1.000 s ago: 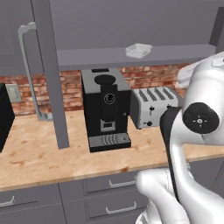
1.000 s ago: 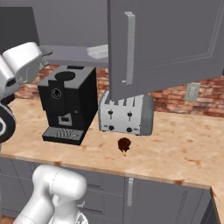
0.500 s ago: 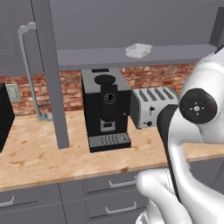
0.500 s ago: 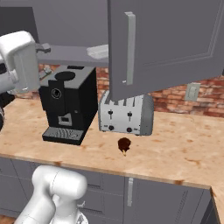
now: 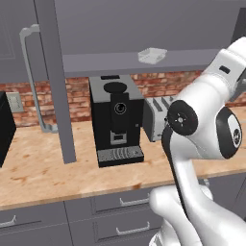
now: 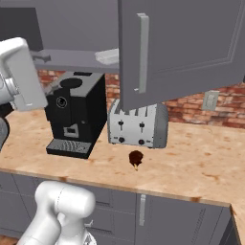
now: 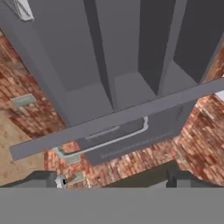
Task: Retrieve the tupperware from the cabinet, then place the raw meat into the tupperware to avoid contamination.
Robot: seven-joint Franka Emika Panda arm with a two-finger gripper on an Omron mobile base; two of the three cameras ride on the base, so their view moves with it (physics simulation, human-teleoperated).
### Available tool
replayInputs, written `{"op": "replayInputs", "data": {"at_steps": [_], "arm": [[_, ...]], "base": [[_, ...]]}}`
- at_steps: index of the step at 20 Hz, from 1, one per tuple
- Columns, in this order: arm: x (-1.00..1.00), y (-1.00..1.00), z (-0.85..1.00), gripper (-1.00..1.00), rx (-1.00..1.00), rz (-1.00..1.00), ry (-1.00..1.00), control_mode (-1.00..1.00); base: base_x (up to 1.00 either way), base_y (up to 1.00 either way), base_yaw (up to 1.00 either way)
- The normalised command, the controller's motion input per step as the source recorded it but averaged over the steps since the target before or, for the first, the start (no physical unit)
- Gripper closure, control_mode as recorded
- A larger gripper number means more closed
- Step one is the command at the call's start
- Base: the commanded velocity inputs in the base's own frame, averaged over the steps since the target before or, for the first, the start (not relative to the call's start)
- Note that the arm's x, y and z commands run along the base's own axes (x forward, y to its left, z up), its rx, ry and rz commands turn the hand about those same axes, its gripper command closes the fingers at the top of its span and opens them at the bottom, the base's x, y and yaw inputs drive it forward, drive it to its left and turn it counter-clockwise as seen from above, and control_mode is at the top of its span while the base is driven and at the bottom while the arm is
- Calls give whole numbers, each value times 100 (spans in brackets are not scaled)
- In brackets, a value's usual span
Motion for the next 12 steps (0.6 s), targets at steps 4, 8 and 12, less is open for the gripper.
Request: {"op": "replayInputs", "data": {"at_steps": [4,8,12], "arm": [[37,0,-19,-100,-12,-12,7,-100],[43,0,-6,-100,-6,-6,5,-100],[40,-7,0,-100,-1,-1,3,-100]], "base": [[0,0,0],[0,0,0],[0,0,0]]}}
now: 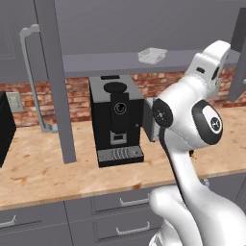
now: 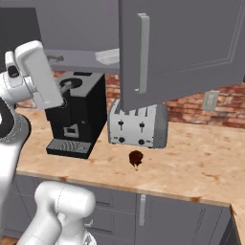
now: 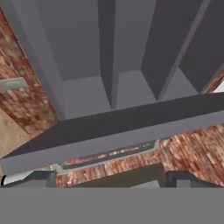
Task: Retrieve the tupperware from the cabinet, then place the raw meat into the tupperware to avoid contamination.
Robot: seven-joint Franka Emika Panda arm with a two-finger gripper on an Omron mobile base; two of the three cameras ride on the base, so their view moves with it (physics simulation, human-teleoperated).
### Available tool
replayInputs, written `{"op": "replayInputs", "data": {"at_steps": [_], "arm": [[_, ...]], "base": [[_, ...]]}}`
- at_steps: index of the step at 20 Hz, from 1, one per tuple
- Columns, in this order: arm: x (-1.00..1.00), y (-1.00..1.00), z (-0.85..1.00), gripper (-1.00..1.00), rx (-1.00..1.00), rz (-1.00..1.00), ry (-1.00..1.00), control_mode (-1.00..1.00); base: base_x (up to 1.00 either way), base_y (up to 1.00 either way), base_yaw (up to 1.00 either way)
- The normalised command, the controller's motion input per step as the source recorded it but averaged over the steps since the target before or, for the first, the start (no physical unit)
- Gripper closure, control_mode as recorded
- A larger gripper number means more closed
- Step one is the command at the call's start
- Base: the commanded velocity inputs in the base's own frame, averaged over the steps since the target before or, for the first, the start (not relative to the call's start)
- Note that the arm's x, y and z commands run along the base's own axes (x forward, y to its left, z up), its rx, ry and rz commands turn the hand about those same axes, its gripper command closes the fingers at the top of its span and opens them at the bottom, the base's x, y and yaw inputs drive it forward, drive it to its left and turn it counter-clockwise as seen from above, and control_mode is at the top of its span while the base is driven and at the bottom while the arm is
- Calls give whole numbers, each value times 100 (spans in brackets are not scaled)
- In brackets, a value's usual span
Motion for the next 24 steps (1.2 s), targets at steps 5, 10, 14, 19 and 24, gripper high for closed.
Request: {"op": "replayInputs", "data": {"at_steps": [5,10,14,19,24], "arm": [[36,-20,0,-100,0,-3,5,-100],[21,-34,0,-100,0,-6,2,-100],[25,-26,0,-100,0,-10,2,-100],[37,-17,-1,-100,0,-9,3,-100],[35,-15,-2,-100,0,-6,3,-100]], "base": [[0,0,0],[0,0,0],[0,0,0],[0,0,0],[0,0,0]]}}
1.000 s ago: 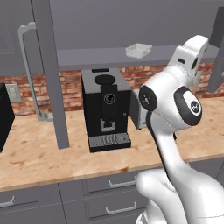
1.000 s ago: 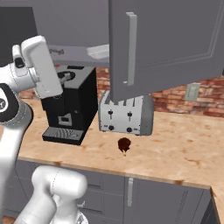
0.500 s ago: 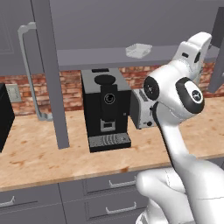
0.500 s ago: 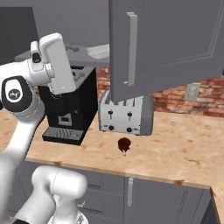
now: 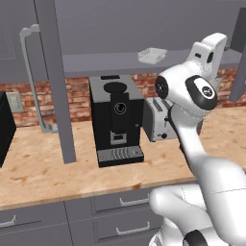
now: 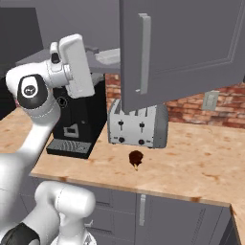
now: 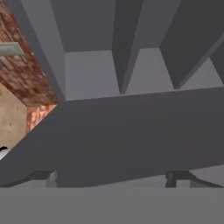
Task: Retrieve the tupperware from the cabinet, then place the raw meat into the tupperware to avoid contamination.
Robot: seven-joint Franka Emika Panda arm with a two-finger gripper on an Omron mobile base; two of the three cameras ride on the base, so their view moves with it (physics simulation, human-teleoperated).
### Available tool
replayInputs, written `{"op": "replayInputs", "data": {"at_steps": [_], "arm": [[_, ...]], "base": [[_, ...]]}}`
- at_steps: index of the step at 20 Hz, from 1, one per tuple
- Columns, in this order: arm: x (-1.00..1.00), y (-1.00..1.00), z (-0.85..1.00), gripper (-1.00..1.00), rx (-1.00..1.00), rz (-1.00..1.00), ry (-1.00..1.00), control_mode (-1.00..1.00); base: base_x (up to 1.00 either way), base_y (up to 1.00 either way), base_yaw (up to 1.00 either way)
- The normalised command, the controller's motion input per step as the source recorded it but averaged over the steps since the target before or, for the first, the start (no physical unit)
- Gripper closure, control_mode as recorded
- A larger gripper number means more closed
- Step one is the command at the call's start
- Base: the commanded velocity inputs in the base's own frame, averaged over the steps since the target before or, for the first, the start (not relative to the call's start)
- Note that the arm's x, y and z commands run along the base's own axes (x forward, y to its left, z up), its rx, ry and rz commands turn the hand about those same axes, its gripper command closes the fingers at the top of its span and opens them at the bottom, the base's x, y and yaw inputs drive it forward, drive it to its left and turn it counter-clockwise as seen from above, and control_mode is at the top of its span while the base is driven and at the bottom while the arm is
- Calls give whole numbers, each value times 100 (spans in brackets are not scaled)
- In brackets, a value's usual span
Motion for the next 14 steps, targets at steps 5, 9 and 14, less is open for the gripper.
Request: {"op": "replayInputs", "data": {"at_steps": [5,9,14], "arm": [[16,-25,0,-100,0,-8,1,-100],[7,-35,0,-100,0,-9,0,-100],[0,-42,0,-100,0,-10,0,-100]], "base": [[0,0,0],[0,0,0],[0,0,0]]}}
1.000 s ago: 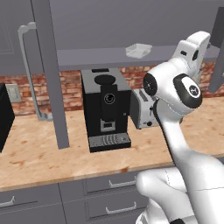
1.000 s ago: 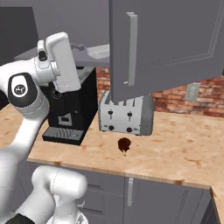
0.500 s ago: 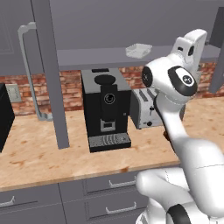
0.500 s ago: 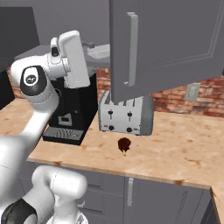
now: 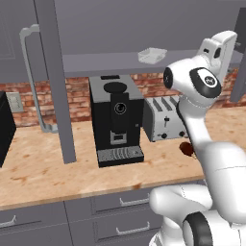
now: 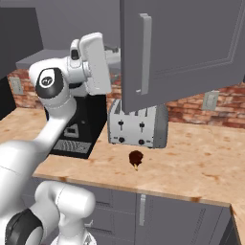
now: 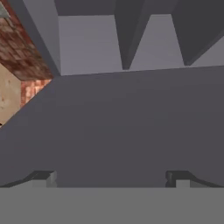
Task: Retrieve the tupperware from the cabinet, then place the raw meat into the tupperware to avoid contamination.
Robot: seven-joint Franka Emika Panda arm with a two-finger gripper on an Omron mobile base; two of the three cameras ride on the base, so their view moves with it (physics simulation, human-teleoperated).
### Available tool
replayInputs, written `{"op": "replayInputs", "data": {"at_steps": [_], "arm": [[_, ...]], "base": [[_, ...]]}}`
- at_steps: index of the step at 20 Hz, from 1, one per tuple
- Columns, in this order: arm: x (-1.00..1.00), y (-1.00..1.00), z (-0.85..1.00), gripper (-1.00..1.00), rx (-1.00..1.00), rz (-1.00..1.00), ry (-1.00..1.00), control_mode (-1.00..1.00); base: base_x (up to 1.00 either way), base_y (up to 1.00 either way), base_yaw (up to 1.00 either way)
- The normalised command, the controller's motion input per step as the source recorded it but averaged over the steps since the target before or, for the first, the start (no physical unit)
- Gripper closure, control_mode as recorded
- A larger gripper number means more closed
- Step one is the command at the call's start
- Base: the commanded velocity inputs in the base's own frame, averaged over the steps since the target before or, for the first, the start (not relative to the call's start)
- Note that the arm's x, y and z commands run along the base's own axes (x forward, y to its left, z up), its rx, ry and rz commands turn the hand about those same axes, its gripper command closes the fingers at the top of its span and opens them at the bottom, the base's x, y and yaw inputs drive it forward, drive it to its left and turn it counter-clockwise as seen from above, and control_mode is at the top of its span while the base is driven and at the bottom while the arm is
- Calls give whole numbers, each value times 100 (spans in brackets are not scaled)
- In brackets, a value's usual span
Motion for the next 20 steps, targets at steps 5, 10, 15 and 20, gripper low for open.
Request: {"op": "replayInputs", "data": {"at_steps": [5,10,15,20], "arm": [[0,-38,0,-100,0,-11,0,-100],[-15,-30,0,-100,1,-11,0,-100],[-47,-29,0,-100,4,-12,0,-100],[-54,-33,0,-100,3,-12,0,-100]], "base": [[0,0,0],[0,0,0],[0,0,0],[0,0,0]]}}
